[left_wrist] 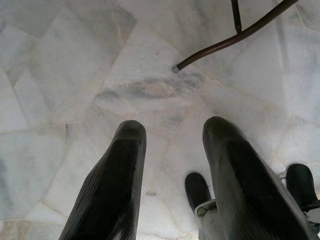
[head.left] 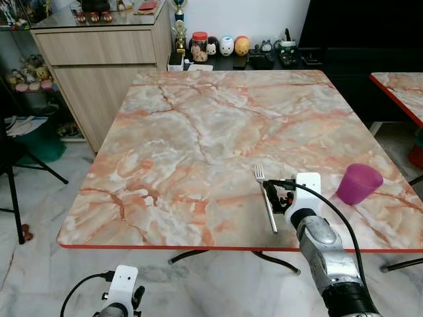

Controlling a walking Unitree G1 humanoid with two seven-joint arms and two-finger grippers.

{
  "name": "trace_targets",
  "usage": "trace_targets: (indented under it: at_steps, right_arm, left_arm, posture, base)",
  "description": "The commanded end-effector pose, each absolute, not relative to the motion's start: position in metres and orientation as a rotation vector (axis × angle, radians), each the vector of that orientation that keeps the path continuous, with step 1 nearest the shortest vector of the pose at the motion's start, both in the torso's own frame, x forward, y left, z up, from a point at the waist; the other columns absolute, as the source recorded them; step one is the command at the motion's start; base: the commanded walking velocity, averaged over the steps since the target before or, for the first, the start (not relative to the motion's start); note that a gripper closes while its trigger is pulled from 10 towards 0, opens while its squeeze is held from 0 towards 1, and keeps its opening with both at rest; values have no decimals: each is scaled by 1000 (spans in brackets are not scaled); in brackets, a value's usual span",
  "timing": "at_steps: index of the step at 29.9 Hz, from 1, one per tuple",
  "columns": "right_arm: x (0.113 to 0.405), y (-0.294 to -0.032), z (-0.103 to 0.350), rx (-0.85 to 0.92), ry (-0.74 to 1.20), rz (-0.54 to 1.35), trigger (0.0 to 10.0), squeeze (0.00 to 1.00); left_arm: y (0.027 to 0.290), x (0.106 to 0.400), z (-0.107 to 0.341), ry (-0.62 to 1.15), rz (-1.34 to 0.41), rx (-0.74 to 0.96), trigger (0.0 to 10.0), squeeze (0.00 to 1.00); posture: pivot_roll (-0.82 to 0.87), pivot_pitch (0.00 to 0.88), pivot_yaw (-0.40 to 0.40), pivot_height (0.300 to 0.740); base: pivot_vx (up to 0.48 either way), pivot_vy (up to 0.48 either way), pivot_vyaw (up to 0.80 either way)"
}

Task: Setting the table

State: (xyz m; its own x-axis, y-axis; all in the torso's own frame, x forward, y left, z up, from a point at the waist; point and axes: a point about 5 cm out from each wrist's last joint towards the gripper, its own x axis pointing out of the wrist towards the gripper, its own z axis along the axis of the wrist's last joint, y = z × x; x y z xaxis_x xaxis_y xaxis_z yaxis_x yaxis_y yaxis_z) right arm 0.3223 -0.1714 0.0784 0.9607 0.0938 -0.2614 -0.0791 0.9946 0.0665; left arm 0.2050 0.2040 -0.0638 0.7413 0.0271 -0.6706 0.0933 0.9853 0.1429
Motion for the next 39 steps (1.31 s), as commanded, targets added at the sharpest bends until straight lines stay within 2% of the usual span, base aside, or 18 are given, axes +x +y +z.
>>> trace_targets:
  at_steps: [1,4,13,24,32,39]
  right_arm:
    - [325,-168,78,82,282,92,10000,0]
    - [327,-168,77,98,296,93,10000,0]
    - [332,-165,66,155,355,77,10000,0]
    - [348,-186,91,143,228,-37,10000,0]
    - [348,-178,77,134,333,40,10000,0]
    - [352,-173,76,129,348,75,10000,0]
  left_arm:
    - [206,203,-65,754,-21,172,10000,0]
    - [205,203,-65,753,-19,174,10000,0]
    - [205,203,-65,749,-17,175,10000,0]
    - [206,203,-65,746,-10,174,10000,0]
    - [205,203,-65,743,-12,175,10000,0]
    - [206,203,-65,742,-8,177,10000,0]
  posture:
    - [-8,0,-10,740]
    - [-6,0,-10,740]
    - [-3,0,-11,740]
    - [-2,0,-12,740]
    - [1,0,-13,740]
    - [6,0,-14,740]
  base:
    - [0,345,0]
    - [0,341,0]
    - [0,0,0]
    - [0,0,0]
    - [0,0,0]
    - [0,0,0]
